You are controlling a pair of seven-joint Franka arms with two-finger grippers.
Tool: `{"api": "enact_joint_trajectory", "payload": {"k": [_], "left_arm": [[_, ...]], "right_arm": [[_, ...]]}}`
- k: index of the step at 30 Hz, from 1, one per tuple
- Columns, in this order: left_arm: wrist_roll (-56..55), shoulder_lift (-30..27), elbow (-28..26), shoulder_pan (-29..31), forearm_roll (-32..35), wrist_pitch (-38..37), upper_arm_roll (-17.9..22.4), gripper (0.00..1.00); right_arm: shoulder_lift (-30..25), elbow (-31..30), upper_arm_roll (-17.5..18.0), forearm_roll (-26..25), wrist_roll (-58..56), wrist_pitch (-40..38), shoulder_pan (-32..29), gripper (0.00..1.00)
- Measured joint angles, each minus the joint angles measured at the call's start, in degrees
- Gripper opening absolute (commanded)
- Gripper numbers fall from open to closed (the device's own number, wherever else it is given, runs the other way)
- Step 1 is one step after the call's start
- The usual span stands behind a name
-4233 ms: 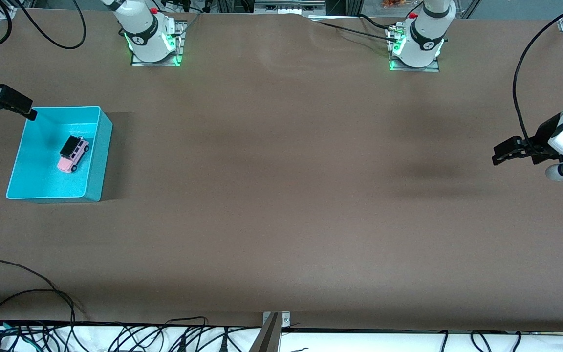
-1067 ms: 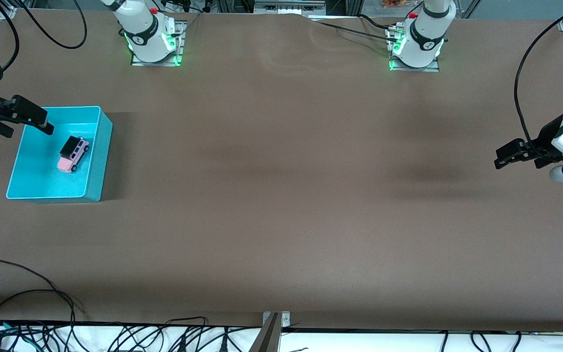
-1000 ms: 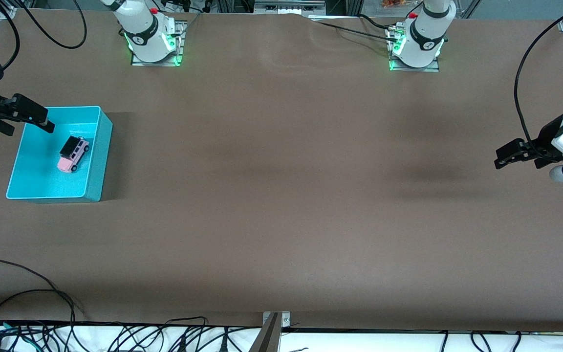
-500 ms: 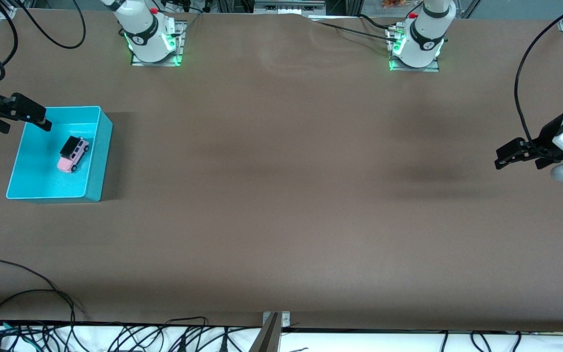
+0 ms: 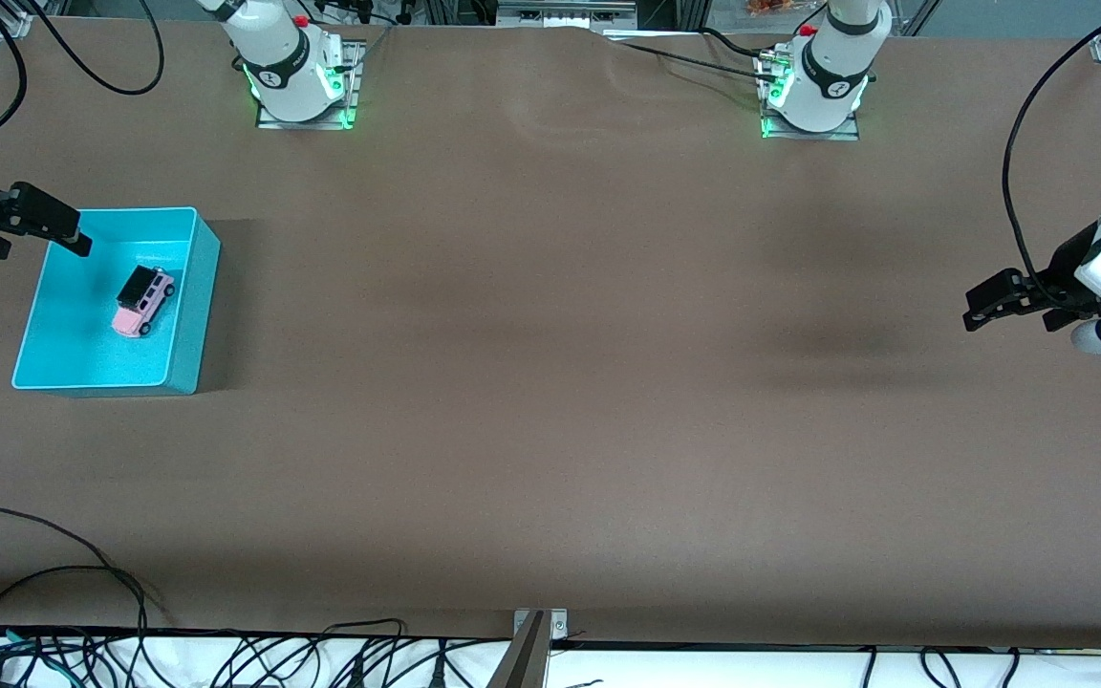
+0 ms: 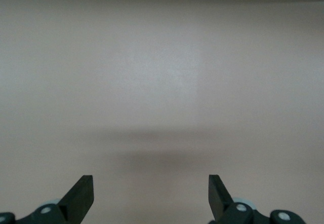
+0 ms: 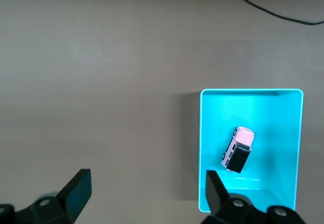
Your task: Wind and store pink jeep toy
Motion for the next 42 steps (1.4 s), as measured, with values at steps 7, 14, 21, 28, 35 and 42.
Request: {"api": "enact_joint_trajectory", "payload": {"k": [7, 14, 21, 28, 35, 42], "left_arm": [[0.01, 0.0, 0.02, -0.36, 0.0, 0.14, 0.02, 1.0], [0.02, 0.0, 0.86, -3.43, 0.07, 0.28, 1.4, 1.0], [0.02, 0.0, 1.13, -4.82, 0.19, 0.28, 1.96, 1.0], [0.02, -0.01, 1.13, -7.28, 0.19, 0.28, 4.17, 1.0], [0.02, -0.02, 1.19, -7.97, 0.19, 0.28, 4.66, 1.0], [0.02, -0.02, 1.2, -7.97, 0.19, 0.28, 4.92, 1.0]], "right_arm": [[0.0, 0.0, 0.04, 0.0, 0.0, -0.09, 0.0, 1.0], [-0.01, 0.0, 0.09, 0.0, 0.0, -0.15, 0.0, 1.0], [-0.01, 0.0, 0.12, 0.0, 0.0, -0.35, 0.0, 1.0], [-0.05, 0.0, 0.12, 0.0, 0.0, -0.88, 0.0, 1.0], [-0.07, 0.0, 0.12, 0.0, 0.0, -0.92, 0.0, 1.0], [-0.07, 0.0, 0.12, 0.0, 0.0, -0.93, 0.0, 1.0]]}}
